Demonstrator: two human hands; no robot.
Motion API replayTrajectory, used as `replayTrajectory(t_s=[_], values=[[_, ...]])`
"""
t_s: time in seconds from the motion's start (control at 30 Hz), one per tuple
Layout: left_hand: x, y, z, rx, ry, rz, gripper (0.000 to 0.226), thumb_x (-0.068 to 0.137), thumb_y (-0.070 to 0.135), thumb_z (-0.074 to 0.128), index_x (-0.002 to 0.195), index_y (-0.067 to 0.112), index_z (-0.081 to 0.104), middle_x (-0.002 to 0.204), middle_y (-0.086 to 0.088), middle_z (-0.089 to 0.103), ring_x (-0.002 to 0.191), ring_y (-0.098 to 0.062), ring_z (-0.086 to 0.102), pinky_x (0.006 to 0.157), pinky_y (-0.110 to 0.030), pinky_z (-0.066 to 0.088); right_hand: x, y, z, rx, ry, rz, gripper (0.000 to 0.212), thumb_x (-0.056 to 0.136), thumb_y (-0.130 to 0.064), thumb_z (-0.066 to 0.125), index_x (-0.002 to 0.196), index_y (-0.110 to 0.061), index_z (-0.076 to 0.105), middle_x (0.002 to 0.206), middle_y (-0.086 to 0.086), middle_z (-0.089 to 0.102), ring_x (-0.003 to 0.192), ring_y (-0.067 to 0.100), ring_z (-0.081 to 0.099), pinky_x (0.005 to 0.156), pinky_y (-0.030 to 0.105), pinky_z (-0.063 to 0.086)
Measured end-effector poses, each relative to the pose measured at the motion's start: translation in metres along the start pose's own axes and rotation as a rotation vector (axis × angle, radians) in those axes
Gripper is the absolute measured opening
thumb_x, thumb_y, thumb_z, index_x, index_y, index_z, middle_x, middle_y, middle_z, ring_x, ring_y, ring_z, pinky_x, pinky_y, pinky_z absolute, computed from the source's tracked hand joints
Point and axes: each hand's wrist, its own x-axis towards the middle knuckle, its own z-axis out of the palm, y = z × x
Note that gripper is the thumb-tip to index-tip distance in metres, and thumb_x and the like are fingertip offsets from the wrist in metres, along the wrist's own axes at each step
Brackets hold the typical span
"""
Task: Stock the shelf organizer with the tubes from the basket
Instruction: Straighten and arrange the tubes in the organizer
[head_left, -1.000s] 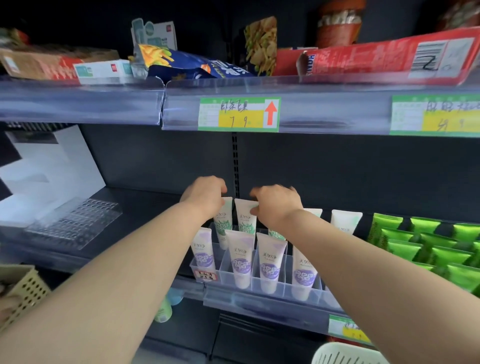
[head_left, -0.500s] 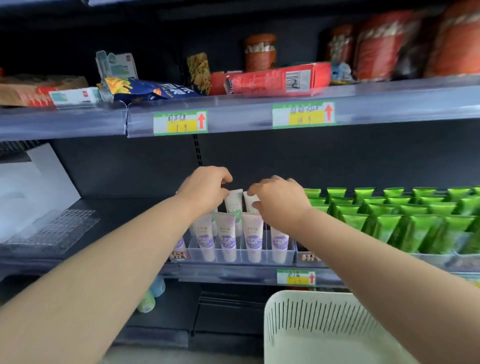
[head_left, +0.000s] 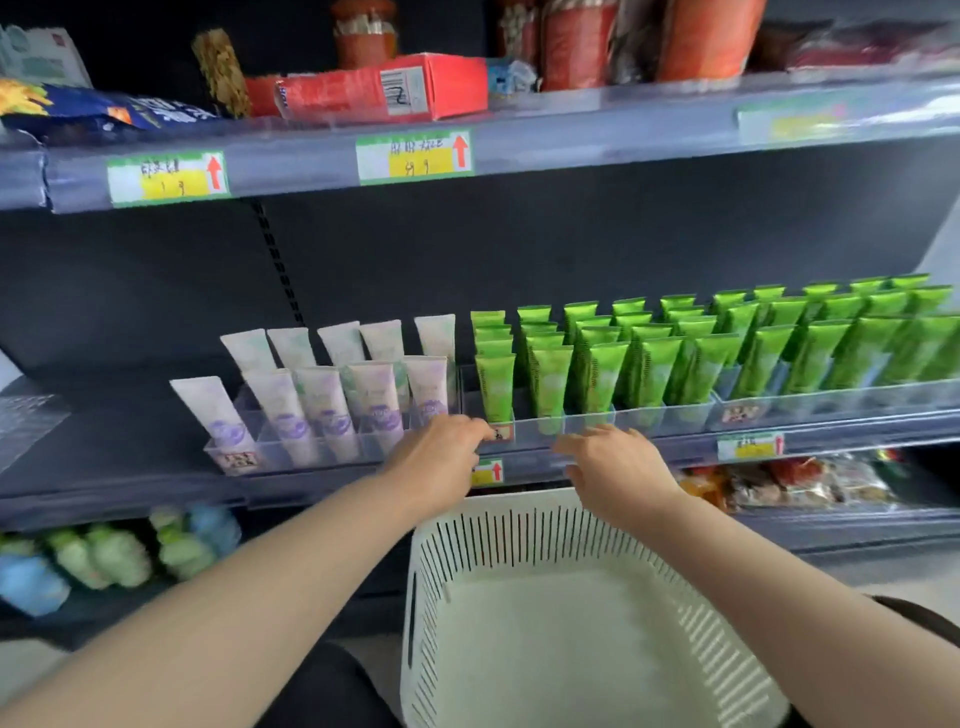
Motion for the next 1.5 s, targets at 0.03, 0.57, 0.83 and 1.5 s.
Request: replayTrajectory(t_s=[0.03,0.57,0.83,1.5], values=[[-0.003,0.003,0.015,0.032,-0.059,0.014,0.035,0.096,0.009,0.051,0.128,0.021,0.055,0.127,-0.003,0.056,0.112,-0.024,0.055,0.088,-0.044,0.05,-0.004,0.004,0.01,0.011,-0.032,0.005,0.03,0.094,-0.022,0.047,0.122,-0.027,0.055,0.118,-0.003,0.061,0.115,0.021,0.051,0.089,0.035,0.043],[0.01,-0.027,0.101,0.457,0.223,0.218,0.074,0.075,0.0,0.047,0.148,0.008,0.035,0.157,-0.018,0.022,0.144,-0.036,0.018,0.114,-0.058,0.02,0.0,0.028,0.096,-0.12,0.157,0.066,0.09,0.079,-0.026,0.07,0.152,-0.014,0.018,0.16,0.008,0.005,0.147,0.026,0.006,0.113,0.053,0.014],[0.033,-0.039,0.125,0.528,0.347,0.149,0.06,0.091,0.01,0.028,0.151,0.009,0.027,0.159,-0.015,0.014,0.144,-0.036,0.017,0.113,-0.056,0.011,0.017,0.029,0.118,-0.187,0.194,0.105,0.089,0.084,-0.027,0.066,0.152,-0.011,0.012,0.159,0.005,-0.013,0.147,0.024,-0.004,0.115,0.055,0.006],[0.035,-0.008,0.099,0.423,0.252,-0.014,0.034,0.087,0.011,0.062,0.12,0.017,0.056,0.151,-0.016,0.025,0.138,-0.036,0.022,0.112,-0.055,0.019,0.01,0.015,0.085,-0.117,0.101,0.25,0.078,0.097,-0.038,0.042,0.152,-0.016,-0.008,0.16,0.0,-0.011,0.146,0.018,-0.012,0.116,0.05,0.002]])
